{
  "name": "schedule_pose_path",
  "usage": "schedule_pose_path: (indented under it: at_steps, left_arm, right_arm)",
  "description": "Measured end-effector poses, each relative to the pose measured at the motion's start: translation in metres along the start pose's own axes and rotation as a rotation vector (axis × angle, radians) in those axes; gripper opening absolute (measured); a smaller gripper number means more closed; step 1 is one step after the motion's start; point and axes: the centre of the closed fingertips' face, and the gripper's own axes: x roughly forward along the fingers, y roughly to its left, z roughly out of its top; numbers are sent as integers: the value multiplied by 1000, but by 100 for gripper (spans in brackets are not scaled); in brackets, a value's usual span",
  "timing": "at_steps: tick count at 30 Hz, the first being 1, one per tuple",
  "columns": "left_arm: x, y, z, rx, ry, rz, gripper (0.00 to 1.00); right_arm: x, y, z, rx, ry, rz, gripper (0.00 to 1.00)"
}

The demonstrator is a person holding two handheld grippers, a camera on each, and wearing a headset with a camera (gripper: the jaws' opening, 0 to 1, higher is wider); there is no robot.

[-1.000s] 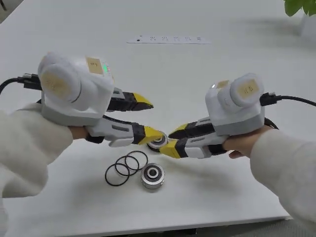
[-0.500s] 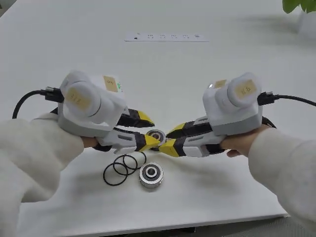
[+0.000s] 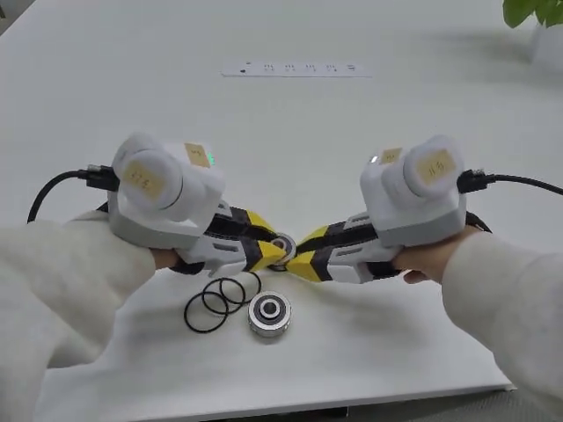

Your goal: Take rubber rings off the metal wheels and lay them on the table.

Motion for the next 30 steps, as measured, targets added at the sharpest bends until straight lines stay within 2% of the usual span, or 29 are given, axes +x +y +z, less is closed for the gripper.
schedule_pose_path:
  at_steps: [6,10,14,17,19,25,30]
  left_arm:
    - [0,1,0,-13,-17,17,14]
    - [0,0,0,-12,-21,22,14]
    - [0,0,0,-5,-20,26,14]
    - [0,-1,0,5,-21,24,14]
    - [-1,-1,-1,9,-21,23,14]
    - [-1,-1,-1,13,-21,23,14]
    - [-1,-1,-1,14,-21,24,13]
  right_arm:
    - [-1,-1,-2,14,7,3,9]
    - [-2,-6,-1,10,-1,-14,0]
    - [-2,-6,-2,31,8,-19,0]
    - [-3,-9,-3,154,8,-22,0]
    - [-5,-12,-3,200,0,-26,0]
    - [-10,-17,3,295,-39,-24,0]
    - [-12,-13,10,348,-66,-11,0]
